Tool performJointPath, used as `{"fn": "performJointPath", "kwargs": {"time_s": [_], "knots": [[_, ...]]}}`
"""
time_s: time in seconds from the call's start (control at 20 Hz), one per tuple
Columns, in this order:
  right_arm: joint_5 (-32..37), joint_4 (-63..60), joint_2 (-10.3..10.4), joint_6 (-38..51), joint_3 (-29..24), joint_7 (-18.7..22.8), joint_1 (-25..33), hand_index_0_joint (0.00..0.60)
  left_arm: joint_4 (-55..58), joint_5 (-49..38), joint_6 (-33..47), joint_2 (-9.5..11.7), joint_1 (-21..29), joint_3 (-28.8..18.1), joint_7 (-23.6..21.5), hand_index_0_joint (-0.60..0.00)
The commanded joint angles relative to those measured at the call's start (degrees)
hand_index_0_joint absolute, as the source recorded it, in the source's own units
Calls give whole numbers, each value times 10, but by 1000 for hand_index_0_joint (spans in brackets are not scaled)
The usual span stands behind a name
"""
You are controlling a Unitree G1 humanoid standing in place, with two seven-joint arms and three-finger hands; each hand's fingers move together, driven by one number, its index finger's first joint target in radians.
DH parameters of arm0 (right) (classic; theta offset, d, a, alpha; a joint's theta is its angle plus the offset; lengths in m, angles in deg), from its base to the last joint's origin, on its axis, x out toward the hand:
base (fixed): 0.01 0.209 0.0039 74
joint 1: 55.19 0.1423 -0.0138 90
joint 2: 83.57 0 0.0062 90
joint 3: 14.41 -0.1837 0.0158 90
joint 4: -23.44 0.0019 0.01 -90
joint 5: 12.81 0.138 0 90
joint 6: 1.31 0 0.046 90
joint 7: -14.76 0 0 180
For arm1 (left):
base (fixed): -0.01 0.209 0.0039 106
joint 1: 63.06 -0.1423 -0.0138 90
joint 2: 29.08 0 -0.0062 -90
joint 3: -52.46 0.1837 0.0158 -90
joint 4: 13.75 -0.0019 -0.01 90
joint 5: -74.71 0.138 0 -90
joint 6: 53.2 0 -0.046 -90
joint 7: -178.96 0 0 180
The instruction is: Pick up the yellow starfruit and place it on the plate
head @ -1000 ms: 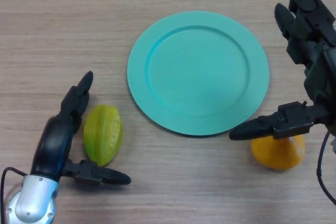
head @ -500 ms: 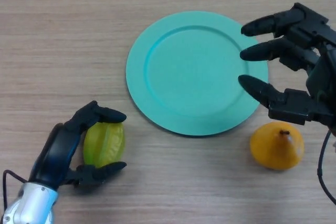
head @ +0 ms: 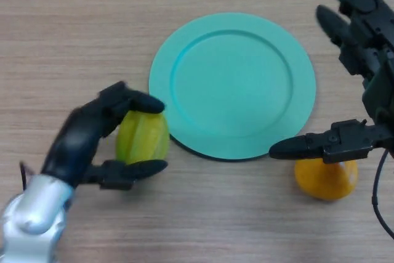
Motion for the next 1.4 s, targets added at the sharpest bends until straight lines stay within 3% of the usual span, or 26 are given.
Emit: {"fn": "performJointPath", "kwargs": {"time_s": [0.05, 0.2, 0.25, 0.3, 0.35, 0.45, 0.5, 0.6, 0.75, 0.9, 1.0, 1.05, 1.2, 1.4], "knots": [[17, 36, -8, 65, -23, 16, 19, 0, -27, 60, 153, 6, 62, 2, -89, -600], [12, 43, -9, 67, -28, 16, 13, 0, -106, 34, 147, -22, 123, 46, -143, -600], [12, 45, -9, 68, -29, 16, 13, 0, -123, 41, 160, -23, 135, 51, -159, -600], [9, 50, -12, 63, -33, 15, 15, 0, -187, 80, 198, -25, 170, 65, -208, -600], [8, 51, -13, 61, -34, 15, 15, 0, -211, 79, 208, -26, 185, 71, -218, -600], [7, 57, -14, 56, -37, 16, 13, 0, -251, 18, 172, -26, 214, 97, -206, -600], [5, 62, -17, 46, -41, 13, 13, 0, -245, -61, 111, -26, 220, 114, -183, -600], [-8, 64, -20, 47, -45, 10, 10, 0, -233, -102, 63, -26, 233, 117, -185, -600], [-4, 66, -17, 47, -51, 11, 8, 0, -257, -88, 108, -26, 245, 119, -229, -600], [-4, 68, -18, 47, -52, 15, 9, 0, -248, -60, 102, -26, 233, 123, -230, -200], [-16, 65, -20, 52, -46, 18, 7, 0, -197, -23, 78, -26, 207, 112, -210, 0], [-19, 65, -19, 53, -44, 18, 7, 0, -181, -19, 74, -26, 205, 103, -202, 0], [-20, 69, -16, 46, -37, 13, 8, 0, -63, -31, 22, -26, 197, 49, -108, 0], [-15, 63, -13, 41, -33, 10, 11, 0, 42, -24, 67, -1, 170, -11, -92, 0]]}}
